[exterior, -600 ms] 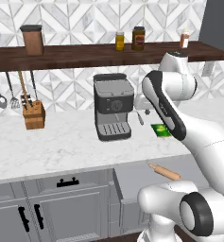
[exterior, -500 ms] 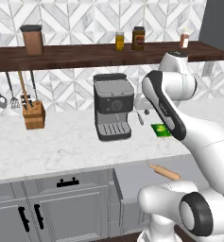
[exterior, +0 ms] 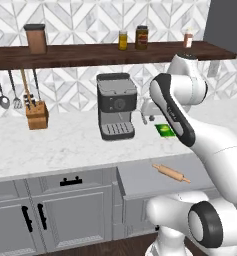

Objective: Pick the rolling pin from the drawer and place it on the counter.

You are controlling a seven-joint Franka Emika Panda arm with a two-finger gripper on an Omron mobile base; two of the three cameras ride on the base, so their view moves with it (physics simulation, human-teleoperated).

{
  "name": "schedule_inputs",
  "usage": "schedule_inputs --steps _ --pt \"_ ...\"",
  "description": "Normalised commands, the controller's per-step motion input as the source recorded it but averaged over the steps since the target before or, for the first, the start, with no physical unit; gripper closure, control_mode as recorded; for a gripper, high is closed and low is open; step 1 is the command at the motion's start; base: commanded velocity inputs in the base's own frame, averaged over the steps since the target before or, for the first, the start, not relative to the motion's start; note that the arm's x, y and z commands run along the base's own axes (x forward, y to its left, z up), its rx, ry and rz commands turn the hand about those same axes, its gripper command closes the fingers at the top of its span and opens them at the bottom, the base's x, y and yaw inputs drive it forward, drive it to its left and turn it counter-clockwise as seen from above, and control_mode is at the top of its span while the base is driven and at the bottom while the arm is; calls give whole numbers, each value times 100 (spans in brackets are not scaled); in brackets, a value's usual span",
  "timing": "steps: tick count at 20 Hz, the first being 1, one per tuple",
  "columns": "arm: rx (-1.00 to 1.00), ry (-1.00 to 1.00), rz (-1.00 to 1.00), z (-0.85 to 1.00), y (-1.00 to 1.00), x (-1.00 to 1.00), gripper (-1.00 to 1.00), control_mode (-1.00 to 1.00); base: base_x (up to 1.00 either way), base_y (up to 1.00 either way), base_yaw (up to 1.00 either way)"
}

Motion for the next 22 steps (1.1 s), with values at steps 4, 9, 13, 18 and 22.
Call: schedule_inputs --steps 4,9,13,18,22 --pt "0 0 0 0 0 0 -100 100 -60 -22 -1" --pt "0 0 0 0 0 0 -100 100 -15 -61 0" --pt "0 0 0 0 0 0 -100 100 0 -69 0" --pt "0 0 0 0 0 0 -100 100 -9 -33 0" --pt "0 0 0 0 0 0 -100 100 -9 0 0"
